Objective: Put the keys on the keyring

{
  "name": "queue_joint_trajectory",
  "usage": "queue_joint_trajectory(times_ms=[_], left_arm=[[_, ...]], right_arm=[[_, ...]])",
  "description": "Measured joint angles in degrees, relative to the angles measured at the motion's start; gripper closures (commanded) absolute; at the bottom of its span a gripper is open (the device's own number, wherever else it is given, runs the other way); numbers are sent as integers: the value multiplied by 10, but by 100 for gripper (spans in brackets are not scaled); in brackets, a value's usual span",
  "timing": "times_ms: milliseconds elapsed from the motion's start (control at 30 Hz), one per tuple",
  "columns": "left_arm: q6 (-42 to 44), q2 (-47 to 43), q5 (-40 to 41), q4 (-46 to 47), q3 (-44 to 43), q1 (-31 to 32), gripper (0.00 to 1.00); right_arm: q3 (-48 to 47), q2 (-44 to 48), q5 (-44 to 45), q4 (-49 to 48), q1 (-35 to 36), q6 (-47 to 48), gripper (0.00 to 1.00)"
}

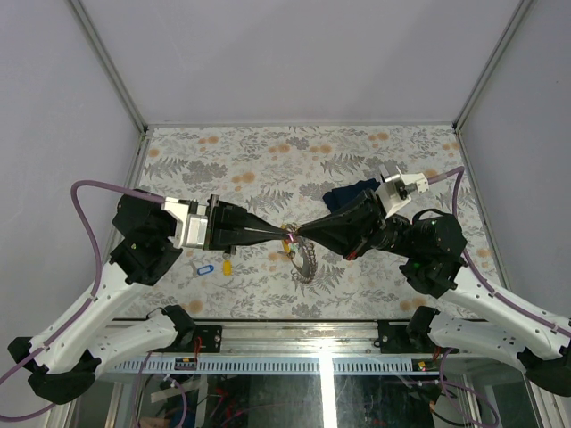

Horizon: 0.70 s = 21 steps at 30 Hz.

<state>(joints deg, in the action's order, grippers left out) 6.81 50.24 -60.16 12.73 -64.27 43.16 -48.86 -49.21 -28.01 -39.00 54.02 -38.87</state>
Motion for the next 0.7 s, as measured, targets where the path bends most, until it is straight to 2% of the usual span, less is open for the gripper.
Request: queue_joint_trajectory(times_ms=[700], left_arm=[[35, 0, 22, -32, 0, 0, 100]], right_arm=[[0, 14, 47, 46, 2, -7, 100]])
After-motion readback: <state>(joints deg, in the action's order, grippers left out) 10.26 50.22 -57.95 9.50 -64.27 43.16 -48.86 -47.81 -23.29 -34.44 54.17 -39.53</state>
